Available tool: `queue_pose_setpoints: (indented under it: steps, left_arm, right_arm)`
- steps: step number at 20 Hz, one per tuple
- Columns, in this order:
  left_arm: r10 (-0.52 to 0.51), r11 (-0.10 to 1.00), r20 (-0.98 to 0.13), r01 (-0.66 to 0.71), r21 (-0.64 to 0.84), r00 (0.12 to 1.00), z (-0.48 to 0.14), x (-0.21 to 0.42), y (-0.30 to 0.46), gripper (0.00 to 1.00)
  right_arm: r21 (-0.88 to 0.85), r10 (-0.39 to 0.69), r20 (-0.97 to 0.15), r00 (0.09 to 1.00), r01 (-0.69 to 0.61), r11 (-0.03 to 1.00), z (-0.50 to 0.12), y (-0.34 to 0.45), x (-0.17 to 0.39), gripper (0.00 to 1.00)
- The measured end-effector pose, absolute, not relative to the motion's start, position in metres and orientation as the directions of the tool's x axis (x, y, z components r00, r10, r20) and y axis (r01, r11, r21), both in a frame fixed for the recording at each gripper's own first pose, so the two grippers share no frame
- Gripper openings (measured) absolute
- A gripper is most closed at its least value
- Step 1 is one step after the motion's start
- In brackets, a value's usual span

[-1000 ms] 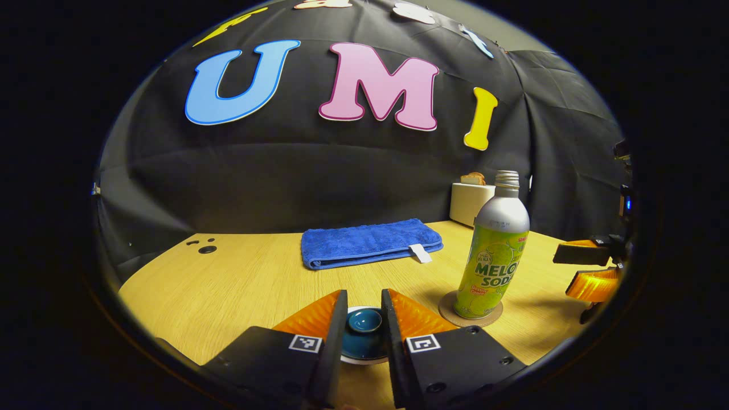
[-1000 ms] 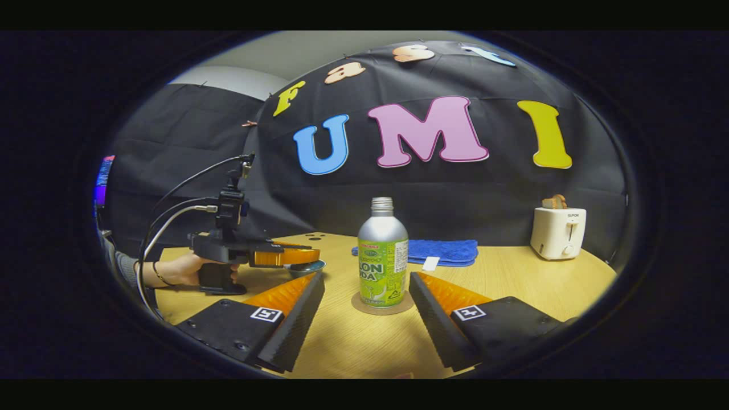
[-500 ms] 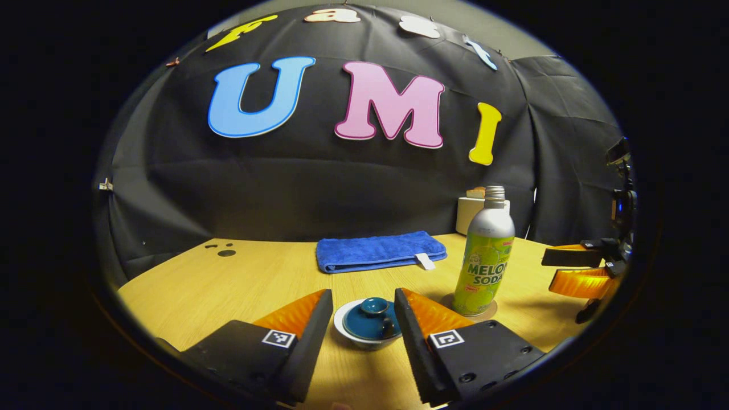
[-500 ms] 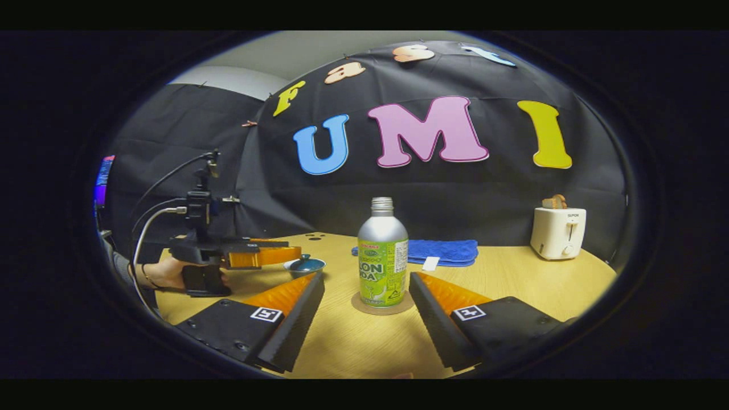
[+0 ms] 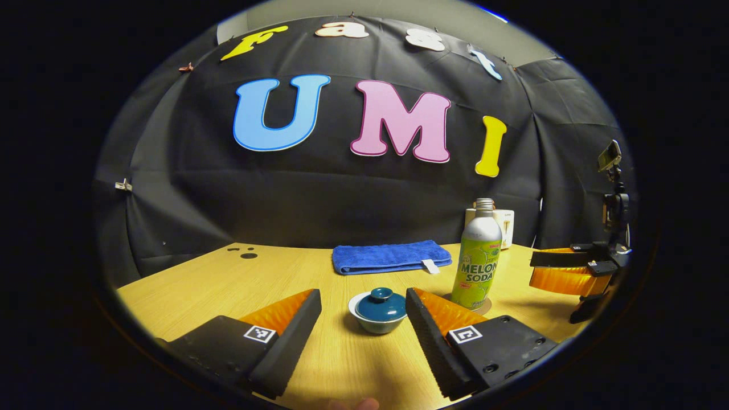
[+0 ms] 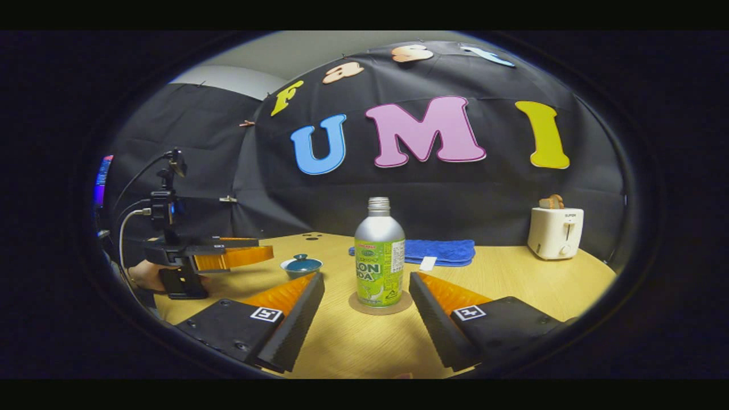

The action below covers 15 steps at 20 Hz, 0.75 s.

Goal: Open the teacup lid with one hand, grasp the water bottle and pour water into the teacup with the other hand; after pouring, place the water bottle on the coaster and then close the teacup lid.

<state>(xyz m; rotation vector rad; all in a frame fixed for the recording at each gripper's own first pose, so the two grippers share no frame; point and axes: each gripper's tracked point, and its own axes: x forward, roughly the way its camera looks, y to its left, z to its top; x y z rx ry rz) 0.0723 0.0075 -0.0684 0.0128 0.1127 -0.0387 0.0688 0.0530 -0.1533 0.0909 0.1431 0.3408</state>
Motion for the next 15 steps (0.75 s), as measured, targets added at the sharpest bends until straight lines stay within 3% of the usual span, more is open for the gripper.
queue_pose_setpoints:
  steps: [4,15]
  left_arm:
    - [-0.016,0.998,-0.121,0.023,0.059,0.993,-0.0687,0.0739,0.0065,0.95]
    - [-0.002,1.000,-0.114,0.005,0.025,0.994,-0.0695,0.0726,0.0103,0.95]
  right_arm:
    - [0.112,0.335,-0.124,0.934,-0.323,0.940,-0.1541,0.0524,0.0697,0.93]
    - [0.112,0.340,-0.123,0.932,-0.328,0.938,-0.1540,0.0535,0.0674,0.93]
